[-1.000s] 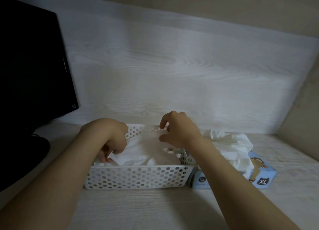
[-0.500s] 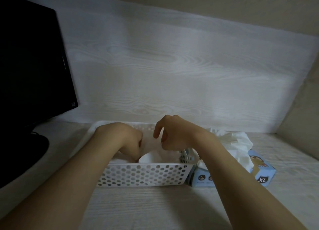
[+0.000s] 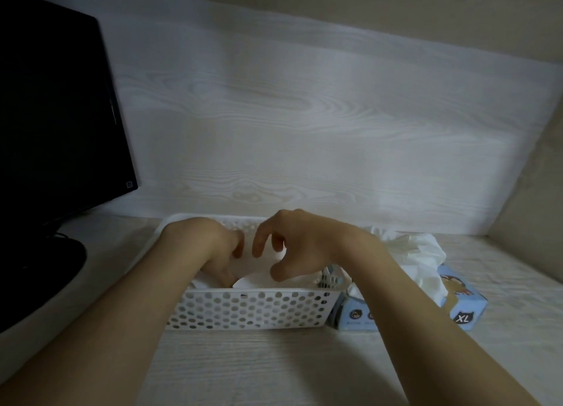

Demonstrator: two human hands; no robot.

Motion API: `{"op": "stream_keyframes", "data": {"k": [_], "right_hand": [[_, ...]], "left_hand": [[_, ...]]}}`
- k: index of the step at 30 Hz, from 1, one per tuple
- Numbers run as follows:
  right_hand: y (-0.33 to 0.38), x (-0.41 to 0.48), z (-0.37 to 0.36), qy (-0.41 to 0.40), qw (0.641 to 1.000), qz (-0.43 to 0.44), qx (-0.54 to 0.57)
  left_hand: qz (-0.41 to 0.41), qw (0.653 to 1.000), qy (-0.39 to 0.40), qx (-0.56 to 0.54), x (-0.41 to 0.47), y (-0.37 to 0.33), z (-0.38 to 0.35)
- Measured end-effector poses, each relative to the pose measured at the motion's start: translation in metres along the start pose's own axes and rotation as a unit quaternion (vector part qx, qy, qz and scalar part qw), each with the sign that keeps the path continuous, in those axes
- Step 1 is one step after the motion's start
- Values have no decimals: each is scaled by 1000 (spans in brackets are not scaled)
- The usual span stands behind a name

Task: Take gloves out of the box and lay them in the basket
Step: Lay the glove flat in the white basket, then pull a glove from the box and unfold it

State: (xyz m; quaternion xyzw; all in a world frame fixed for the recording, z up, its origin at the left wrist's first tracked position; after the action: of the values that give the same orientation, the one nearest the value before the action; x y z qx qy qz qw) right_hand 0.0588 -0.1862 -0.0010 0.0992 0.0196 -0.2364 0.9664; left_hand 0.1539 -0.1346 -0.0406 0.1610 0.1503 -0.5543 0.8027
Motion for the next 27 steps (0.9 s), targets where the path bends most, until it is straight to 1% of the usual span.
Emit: {"op": "stream_keyframes", "data": {"k": [2,3,5,8,10,14,17,20,22,24,26,27], "right_hand": [[6,0,-18,61,997,3,-39],[5,1,-24,80,996,-2,-50],[2,-2,-22,81,996,-28,-36],[-14,-7,-16,74,992,-98,25],[-23,-7,-15,71,989,-132,19],[-27,-3,-27,96,984,-131,-70],[-25,-3,-28,100,985,-119,-76],[-19,-7,-4,32,992,-109,-62],[-23,-13,15,-42,993,-112,-16],[-31,-23,28,-125,985,-115,25],[-38,-35,38,-205,972,-118,3],[-42,-43,42,-244,962,-124,-18]], "left_hand": [[4,1000,0,2,2,2,0],[9,1000,2,2,4,4,0],[15,1000,13,5,6,6,-3],[11,1000,6,13,9,4,-5],[7,1000,-6,27,11,1,-5],[2,999,-7,42,10,-2,-4],[-2,999,6,41,12,-3,-5],[-25,1000,4,4,9,-12,2],[-52,999,-7,-14,4,-24,9],[-77,997,-13,-21,0,-34,13],[-89,996,-23,7,-4,-41,17],[-96,994,-41,24,-7,-46,21]]}}
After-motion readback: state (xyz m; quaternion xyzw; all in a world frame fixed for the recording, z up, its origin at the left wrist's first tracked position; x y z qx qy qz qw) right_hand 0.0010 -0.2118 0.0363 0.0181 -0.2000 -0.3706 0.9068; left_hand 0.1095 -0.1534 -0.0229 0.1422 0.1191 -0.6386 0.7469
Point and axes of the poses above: each hand's wrist, its own x-axis towards the middle knuckle, its own z-axis out of the back of the hand, y = z × x, the point moved 10 cm from there along x, towards the middle knuckle, and after that the axes turned 2 degrees about -x, right-handed, at the moved point
